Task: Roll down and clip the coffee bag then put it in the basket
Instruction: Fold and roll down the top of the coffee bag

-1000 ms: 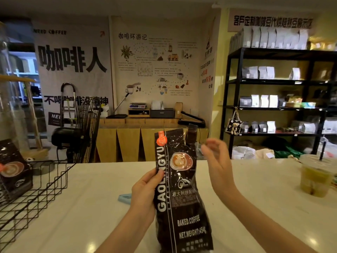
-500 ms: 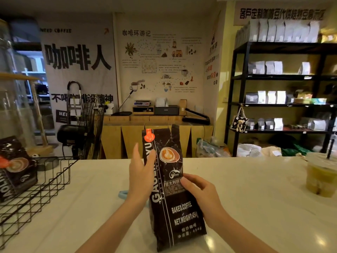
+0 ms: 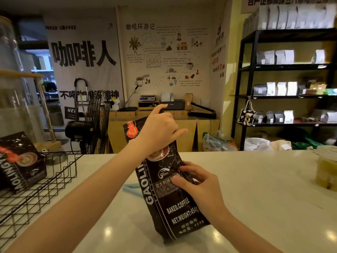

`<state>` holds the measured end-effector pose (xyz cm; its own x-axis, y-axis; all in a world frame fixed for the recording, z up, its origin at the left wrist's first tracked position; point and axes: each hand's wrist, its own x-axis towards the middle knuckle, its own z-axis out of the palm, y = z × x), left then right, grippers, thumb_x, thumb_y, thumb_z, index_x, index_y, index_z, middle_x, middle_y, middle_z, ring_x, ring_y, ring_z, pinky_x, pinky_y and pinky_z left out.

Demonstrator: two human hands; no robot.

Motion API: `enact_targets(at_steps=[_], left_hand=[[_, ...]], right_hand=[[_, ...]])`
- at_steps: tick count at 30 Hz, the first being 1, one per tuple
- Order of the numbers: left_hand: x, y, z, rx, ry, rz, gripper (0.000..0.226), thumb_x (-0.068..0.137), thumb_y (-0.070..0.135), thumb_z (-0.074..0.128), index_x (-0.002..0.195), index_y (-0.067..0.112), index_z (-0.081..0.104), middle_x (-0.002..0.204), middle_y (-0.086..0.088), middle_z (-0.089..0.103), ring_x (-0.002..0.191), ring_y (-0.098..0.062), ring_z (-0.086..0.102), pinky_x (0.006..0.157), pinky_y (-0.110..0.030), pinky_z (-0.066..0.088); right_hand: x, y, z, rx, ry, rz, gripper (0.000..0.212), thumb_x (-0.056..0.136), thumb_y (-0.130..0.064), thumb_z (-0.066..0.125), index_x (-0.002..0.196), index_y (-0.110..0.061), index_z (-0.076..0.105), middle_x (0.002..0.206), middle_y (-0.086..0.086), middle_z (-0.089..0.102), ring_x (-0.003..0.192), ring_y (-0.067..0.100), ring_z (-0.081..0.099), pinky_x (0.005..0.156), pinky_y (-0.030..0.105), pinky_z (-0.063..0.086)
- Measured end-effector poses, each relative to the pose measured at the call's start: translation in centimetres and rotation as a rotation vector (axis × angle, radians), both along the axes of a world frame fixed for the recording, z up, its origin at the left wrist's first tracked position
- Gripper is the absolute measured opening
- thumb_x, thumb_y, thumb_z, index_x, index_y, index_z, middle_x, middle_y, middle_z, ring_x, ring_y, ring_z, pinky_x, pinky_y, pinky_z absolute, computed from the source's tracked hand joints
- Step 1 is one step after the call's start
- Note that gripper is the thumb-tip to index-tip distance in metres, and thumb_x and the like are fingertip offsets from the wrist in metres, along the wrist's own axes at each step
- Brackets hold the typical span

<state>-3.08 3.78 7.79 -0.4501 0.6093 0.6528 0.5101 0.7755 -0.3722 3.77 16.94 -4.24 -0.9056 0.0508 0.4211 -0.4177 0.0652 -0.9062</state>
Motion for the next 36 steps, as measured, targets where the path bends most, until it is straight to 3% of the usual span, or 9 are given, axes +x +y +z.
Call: enact_targets(at_steps=[5, 9, 14, 20, 23, 26, 28, 30, 36], left_hand=[[0.5, -0.2, 0.1, 0.068, 0.044, 0.081, 0.06, 0.092, 0.045, 0.029, 0.073, 0.008, 0.073, 0.073, -0.006, 0.073, 0.087, -0.017, 0.062, 0.107, -0.036, 0.022], [0.6, -0.5, 0.1, 0.167, 0.081, 0.078, 0.058, 0.092, 0.038, 0.033, 0.065, 0.003, 0.071, 0.064, -0.011, 0.072, 0.072, -0.021, 0.064, 0.103, -0.039, 0.03], [1.0, -0.5, -0.1, 0.224, 0.271, 0.025, 0.046, 0.089, 0.025, 0.046, 0.054, 0.005, 0.069, 0.053, -0.007, 0.07, 0.059, -0.018, 0.064, 0.092, -0.04, 0.043], [1.2, -0.6, 2.5, -0.067, 0.095, 0.063, 0.066, 0.093, 0.042, 0.021, 0.063, 0.011, 0.071, 0.058, -0.002, 0.069, 0.071, -0.014, 0.06, 0.106, -0.034, 0.023], [1.4, -1.1, 2.8, -0.107, 0.09, 0.018, 0.063, 0.093, 0.038, 0.025, 0.06, 0.009, 0.069, 0.055, -0.005, 0.067, 0.063, -0.017, 0.058, 0.102, -0.036, 0.031], [1.7, -1.2, 2.6, -0.059, 0.099, -0.013, 0.06, 0.093, 0.036, 0.029, 0.058, 0.008, 0.069, 0.053, -0.007, 0.066, 0.06, -0.018, 0.058, 0.097, -0.036, 0.036], [1.9, -1.3, 2.8, -0.083, 0.08, -0.013, 0.059, 0.093, 0.037, 0.029, 0.059, 0.008, 0.068, 0.055, -0.007, 0.067, 0.063, -0.018, 0.059, 0.098, -0.036, 0.036], [2.0, -1.2, 2.9, -0.14, 0.062, -0.01, 0.06, 0.094, 0.039, 0.027, 0.063, 0.009, 0.068, 0.06, -0.005, 0.068, 0.067, -0.017, 0.06, 0.101, -0.035, 0.034], [2.0, -1.1, 2.7, -0.239, 0.069, 0.046, 0.064, 0.094, 0.039, 0.018, 0.058, 0.01, 0.062, 0.056, -0.004, 0.065, 0.055, -0.019, 0.057, 0.093, -0.035, 0.037]], right_hand=[[0.8, -0.4, -0.2, -0.005, 0.056, 0.0, 0.044, 0.048, -0.059, 0.073, 0.09, -0.046, 0.068, 0.099, -0.02, 0.072, 0.092, 0.001, 0.066, 0.076, 0.022, 0.056], [1.4, -0.9, -0.5, -0.091, 0.079, 0.036, 0.032, 0.055, -0.051, 0.073, 0.086, -0.053, 0.067, 0.098, -0.021, 0.073, 0.09, 0.002, 0.068, 0.071, 0.016, 0.056], [1.9, -1.9, -1.3, -0.216, 0.113, -0.006, 0.025, 0.064, -0.039, 0.068, 0.086, -0.051, 0.068, 0.1, -0.028, 0.07, 0.095, -0.003, 0.065, 0.072, 0.011, 0.053], [1.9, -1.3, -1.8, -0.184, 0.118, 0.01, 0.024, 0.069, -0.04, 0.064, 0.092, -0.043, 0.071, 0.104, -0.031, 0.066, 0.099, -0.005, 0.061, 0.068, 0.012, 0.053], [1.3, -0.8, -0.9, -0.172, 0.026, 0.072, 0.027, 0.076, -0.044, 0.053, 0.099, -0.036, 0.064, 0.099, -0.014, 0.07, 0.09, 0.001, 0.065, 0.065, 0.011, 0.052], [0.5, -0.4, 0.5, -0.156, -0.143, 0.196, 0.024, 0.084, -0.037, 0.053, 0.107, -0.033, 0.058, 0.088, -0.017, 0.072, 0.081, -0.004, 0.066, 0.057, 0.008, 0.05], [0.2, -0.4, 0.9, -0.129, -0.212, 0.29, 0.018, 0.084, -0.035, 0.055, 0.097, -0.036, 0.067, 0.083, -0.014, 0.075, 0.08, 0.001, 0.069, 0.057, 0.01, 0.051], [0.1, -0.5, 0.8, -0.126, -0.239, 0.316, 0.018, 0.083, -0.036, 0.056, 0.087, -0.034, 0.073, 0.083, -0.008, 0.077, 0.08, 0.008, 0.071, 0.058, 0.013, 0.052], [-0.2, -0.8, 0.1, -0.184, -0.176, 0.282, 0.02, 0.089, -0.024, 0.054, 0.092, -0.019, 0.073, 0.085, 0.002, 0.077, 0.08, 0.017, 0.072, 0.06, 0.018, 0.055]])
